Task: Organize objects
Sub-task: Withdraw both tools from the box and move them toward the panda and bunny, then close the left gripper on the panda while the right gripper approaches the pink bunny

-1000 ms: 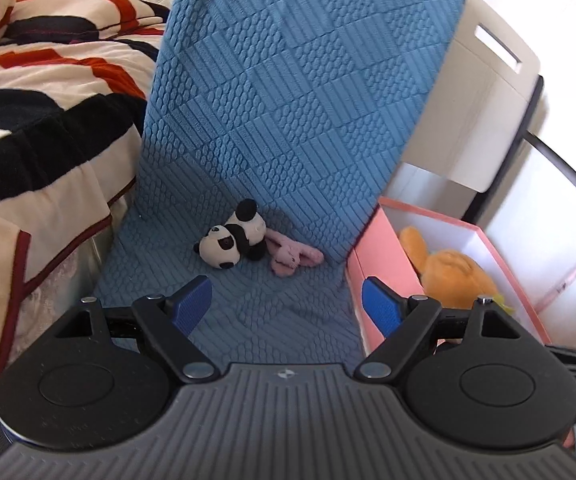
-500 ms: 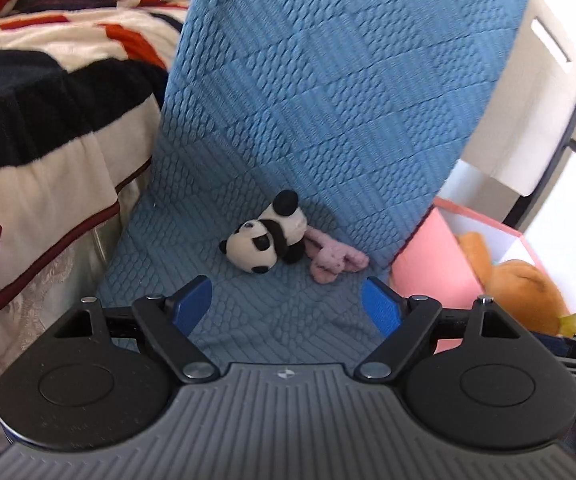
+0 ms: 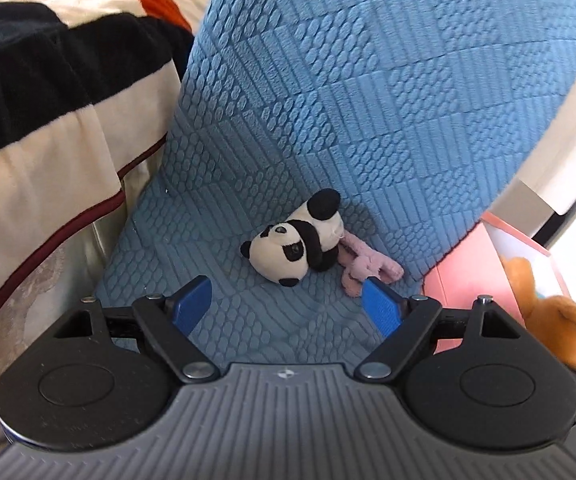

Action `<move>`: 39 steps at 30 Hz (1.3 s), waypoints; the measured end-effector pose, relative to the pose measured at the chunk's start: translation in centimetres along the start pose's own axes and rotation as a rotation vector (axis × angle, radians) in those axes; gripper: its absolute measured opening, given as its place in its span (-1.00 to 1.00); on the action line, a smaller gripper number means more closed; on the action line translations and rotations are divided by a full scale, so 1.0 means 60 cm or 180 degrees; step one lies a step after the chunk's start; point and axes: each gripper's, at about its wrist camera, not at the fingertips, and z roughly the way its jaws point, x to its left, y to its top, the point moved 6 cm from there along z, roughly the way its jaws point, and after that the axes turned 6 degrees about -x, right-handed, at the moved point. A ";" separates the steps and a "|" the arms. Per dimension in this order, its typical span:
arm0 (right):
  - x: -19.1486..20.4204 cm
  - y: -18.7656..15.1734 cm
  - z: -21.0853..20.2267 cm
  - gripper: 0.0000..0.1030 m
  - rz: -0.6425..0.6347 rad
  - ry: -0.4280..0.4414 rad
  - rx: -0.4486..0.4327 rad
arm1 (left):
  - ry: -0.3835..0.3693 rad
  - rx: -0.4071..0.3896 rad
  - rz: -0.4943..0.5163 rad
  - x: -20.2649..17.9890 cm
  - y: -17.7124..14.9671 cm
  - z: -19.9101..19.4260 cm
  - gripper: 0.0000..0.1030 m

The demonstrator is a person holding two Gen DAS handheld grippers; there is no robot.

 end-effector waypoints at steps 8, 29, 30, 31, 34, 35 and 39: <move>-0.009 0.019 0.056 0.59 0.0079 -0.0020 0.0061 | 0.0118 0.0246 -0.0104 0.017 0.015 0.069 0.67; -0.052 0.049 0.219 0.18 0.0384 -0.0104 0.0434 | 0.0118 0.0790 -0.0235 0.034 0.027 0.210 0.64; -0.052 0.054 0.223 0.08 0.0375 -0.0070 0.0457 | 0.0121 0.0759 -0.0239 0.032 0.030 0.212 0.64; -0.051 0.057 0.226 0.07 0.0357 -0.0049 0.0451 | 0.0107 0.0731 -0.0230 0.030 0.033 0.214 0.64; -0.050 0.064 0.238 0.06 0.0285 -0.0039 0.0456 | 0.0108 0.0712 -0.0167 0.029 0.037 0.222 0.64; -0.050 0.063 0.242 0.05 0.0289 -0.0045 0.0472 | 0.0104 0.0704 -0.0180 0.030 0.038 0.224 0.64; -0.048 0.063 0.246 -0.11 0.0230 -0.0079 0.0448 | 0.0000 0.0737 -0.0338 0.034 0.037 0.230 0.49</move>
